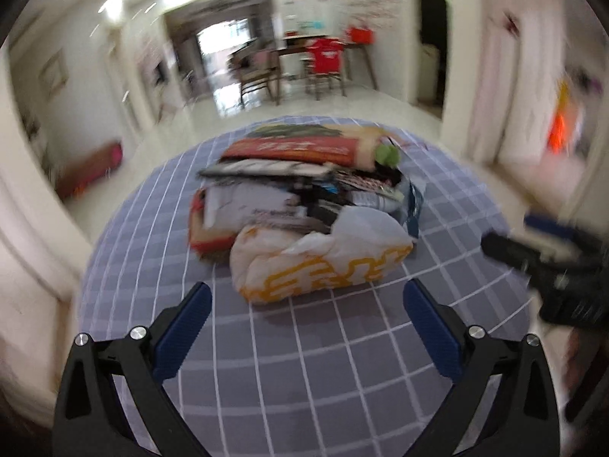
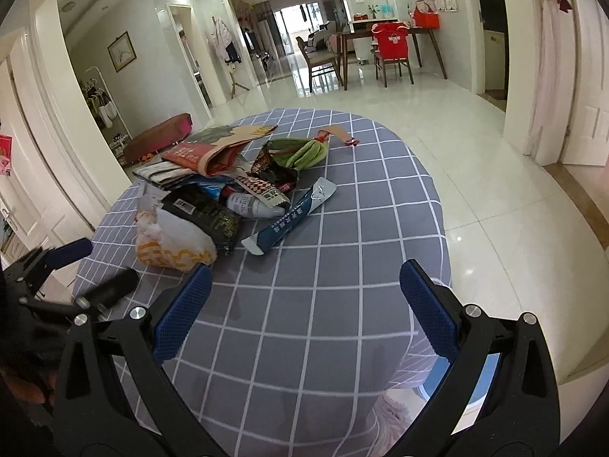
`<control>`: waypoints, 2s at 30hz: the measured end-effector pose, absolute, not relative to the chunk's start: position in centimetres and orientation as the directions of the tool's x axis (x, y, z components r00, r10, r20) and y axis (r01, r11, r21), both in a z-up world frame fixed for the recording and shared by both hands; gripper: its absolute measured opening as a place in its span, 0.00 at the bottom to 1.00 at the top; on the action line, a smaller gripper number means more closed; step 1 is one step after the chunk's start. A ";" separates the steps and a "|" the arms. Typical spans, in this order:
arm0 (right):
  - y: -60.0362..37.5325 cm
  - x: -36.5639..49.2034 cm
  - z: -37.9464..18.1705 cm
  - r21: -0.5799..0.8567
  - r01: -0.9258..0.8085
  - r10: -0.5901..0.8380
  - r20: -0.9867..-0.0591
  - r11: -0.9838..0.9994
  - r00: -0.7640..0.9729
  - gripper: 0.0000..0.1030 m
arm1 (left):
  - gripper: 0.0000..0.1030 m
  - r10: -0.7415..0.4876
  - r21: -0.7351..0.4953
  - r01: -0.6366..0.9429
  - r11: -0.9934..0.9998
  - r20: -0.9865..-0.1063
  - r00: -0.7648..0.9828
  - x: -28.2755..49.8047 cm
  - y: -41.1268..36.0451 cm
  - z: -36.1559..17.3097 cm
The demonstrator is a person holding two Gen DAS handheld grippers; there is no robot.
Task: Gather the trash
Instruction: 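Reach the left tool to the pile and grasp the white-orange plastic bag, then carry the bag over the light-blue bin and open the left tool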
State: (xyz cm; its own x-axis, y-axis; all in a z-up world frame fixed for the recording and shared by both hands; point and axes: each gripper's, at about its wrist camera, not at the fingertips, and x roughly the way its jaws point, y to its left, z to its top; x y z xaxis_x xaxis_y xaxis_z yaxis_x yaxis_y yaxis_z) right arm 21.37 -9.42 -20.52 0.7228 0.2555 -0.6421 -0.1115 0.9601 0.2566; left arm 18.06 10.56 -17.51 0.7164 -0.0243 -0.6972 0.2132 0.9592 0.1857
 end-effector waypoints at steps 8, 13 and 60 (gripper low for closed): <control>-9.4 23.1 -21.5 0.256 -0.110 0.257 -0.664 0.960 0.702 0.94 | 0.74 -0.018 0.356 0.361 0.862 -0.691 0.723 21.1 7.7 -20.2; -9.2 23.8 -21.9 0.262 -0.116 0.268 -0.674 0.958 0.689 0.94 | 0.58 -0.028 0.375 0.380 0.845 -0.681 0.732 21.3 7.0 -20.0; -28.5 14.4 -23.8 0.379 0.163 0.164 -0.694 0.911 0.701 0.08 | 0.54 -0.418 -0.131 0.450 0.883 -0.654 0.631 18.5 -8.6 -15.2</control>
